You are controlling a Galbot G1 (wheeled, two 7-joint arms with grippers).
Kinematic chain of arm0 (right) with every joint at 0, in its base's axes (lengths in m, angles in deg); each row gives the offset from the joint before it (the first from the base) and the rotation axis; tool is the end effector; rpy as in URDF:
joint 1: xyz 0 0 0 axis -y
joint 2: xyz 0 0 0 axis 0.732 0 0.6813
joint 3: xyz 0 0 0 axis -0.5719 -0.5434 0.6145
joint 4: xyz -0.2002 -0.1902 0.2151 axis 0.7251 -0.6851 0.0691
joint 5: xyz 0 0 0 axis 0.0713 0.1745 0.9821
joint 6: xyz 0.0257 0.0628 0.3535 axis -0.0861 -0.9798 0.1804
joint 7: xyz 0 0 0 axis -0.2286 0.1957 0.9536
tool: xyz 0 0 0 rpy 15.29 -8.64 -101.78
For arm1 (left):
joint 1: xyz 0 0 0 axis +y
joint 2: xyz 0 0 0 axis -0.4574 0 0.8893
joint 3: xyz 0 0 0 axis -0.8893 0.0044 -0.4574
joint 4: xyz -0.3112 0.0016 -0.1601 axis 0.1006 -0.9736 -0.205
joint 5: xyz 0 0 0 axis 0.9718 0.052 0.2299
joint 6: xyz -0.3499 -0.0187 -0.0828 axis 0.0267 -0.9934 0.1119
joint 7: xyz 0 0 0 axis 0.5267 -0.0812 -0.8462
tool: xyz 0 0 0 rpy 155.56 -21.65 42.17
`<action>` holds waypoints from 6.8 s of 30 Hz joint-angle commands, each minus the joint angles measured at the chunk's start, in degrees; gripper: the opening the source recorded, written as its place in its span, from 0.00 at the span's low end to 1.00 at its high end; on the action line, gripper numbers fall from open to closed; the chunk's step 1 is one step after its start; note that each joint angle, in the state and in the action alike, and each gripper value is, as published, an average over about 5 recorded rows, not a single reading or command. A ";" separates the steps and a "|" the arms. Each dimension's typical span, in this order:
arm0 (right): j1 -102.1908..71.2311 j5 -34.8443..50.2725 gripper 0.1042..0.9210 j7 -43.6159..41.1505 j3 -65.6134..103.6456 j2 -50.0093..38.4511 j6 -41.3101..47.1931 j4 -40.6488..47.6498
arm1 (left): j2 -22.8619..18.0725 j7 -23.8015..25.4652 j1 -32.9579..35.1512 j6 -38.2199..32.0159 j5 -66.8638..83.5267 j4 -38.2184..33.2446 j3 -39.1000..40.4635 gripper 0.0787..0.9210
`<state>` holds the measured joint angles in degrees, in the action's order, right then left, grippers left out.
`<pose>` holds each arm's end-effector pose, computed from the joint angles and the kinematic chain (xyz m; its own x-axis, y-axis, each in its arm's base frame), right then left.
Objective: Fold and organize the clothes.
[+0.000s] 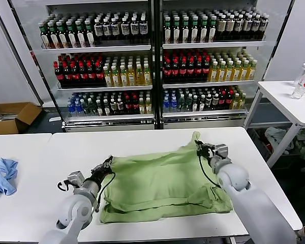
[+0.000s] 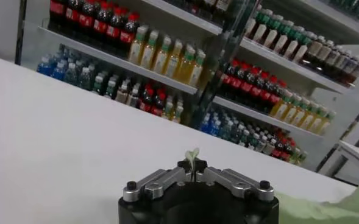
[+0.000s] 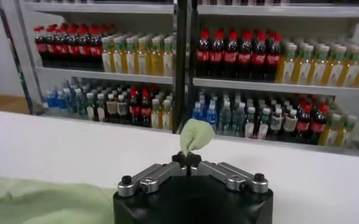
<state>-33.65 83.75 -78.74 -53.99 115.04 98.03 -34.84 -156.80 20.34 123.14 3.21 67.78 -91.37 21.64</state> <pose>0.3858 -0.0656 -0.2616 -0.9087 -0.2328 0.3465 -0.2647 0.9632 -0.0473 0.3150 0.0517 -0.2868 -0.9247 0.1756 0.3378 0.0334 0.9213 -0.3875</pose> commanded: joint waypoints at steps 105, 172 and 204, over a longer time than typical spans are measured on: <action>-35.70 -11.65 0.88 6.29 16.65 2.22 6.76 -22.70 | -8.81 7.54 12.73 -4.79 -3.15 -16.75 9.49 0.06; -37.54 -11.69 0.88 6.12 19.63 3.96 6.77 -25.17 | -6.72 11.86 15.73 0.48 9.56 -1.62 -9.65 0.64; -35.10 -11.01 0.88 5.51 17.01 3.70 5.67 -24.82 | 7.20 8.06 17.56 0.96 35.72 -15.09 -47.12 0.01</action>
<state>-70.67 72.76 -73.23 -34.85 117.97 103.89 -60.09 -161.13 30.07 140.48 4.71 95.26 -98.00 -3.42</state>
